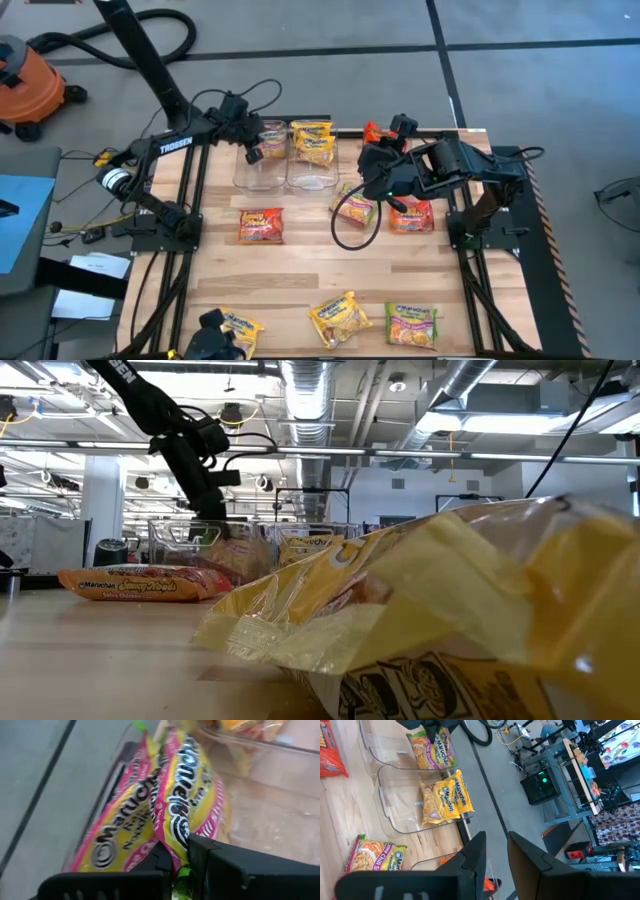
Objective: Sort Maruchan noodles
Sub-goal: Put the green noodle pack into the left transparent bin, then put the yellow noodle pack into the middle transparent bin
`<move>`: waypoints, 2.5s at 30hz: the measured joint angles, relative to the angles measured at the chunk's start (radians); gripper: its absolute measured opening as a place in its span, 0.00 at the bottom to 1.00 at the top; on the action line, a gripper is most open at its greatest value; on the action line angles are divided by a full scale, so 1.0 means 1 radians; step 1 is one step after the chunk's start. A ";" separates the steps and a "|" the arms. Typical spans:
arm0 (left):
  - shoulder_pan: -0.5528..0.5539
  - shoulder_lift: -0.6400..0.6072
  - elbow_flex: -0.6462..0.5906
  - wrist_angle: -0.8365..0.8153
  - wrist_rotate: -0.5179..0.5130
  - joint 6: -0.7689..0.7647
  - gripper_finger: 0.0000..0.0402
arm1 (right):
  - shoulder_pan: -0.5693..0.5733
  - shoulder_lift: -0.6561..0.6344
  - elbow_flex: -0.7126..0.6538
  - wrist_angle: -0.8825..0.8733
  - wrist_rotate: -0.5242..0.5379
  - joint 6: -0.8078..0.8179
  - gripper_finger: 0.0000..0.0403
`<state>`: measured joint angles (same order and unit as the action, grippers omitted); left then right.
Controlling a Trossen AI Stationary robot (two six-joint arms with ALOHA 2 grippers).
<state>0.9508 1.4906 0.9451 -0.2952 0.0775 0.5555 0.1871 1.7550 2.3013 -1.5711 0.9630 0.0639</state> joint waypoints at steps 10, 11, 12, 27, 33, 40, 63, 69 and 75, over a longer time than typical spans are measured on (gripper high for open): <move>0.005 0.000 0.007 0.012 -0.041 -0.001 0.12 | -0.006 0.000 0.000 0.000 0.000 0.037 0.26; 0.005 0.000 0.007 0.002 -0.041 -0.002 0.14 | -0.007 0.000 0.000 0.000 0.000 0.041 0.26; 0.005 0.000 0.007 -0.012 -0.041 -0.002 0.16 | -0.011 0.000 0.000 0.000 0.000 0.046 0.26; 0.004 0.000 0.008 -0.113 -0.064 -0.094 0.37 | -0.061 0.001 0.000 0.000 -0.052 0.052 0.26; 0.001 -0.005 0.049 -0.149 -0.089 -0.133 0.38 | -0.080 0.001 0.000 0.000 -0.110 0.051 0.26; -0.002 -0.005 0.171 -0.270 -0.086 -0.166 0.38 | -0.085 0.001 0.000 0.000 -0.113 0.044 0.26; -0.239 -0.162 0.332 -0.570 0.277 -0.382 0.38 | -0.076 -0.001 -0.041 -0.001 -0.701 0.018 0.27; -0.327 -0.251 0.332 -0.569 0.277 -0.446 0.38 | -0.070 -0.001 -0.103 0.000 -0.802 0.018 0.38; -0.397 -0.315 0.332 -0.569 0.276 -0.515 0.38 | -0.032 0.000 -0.187 0.002 -0.853 0.096 0.53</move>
<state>0.5541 1.1760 1.2770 -0.8637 0.3531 0.0407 0.1552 1.7551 2.1143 -1.5692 0.1104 0.1603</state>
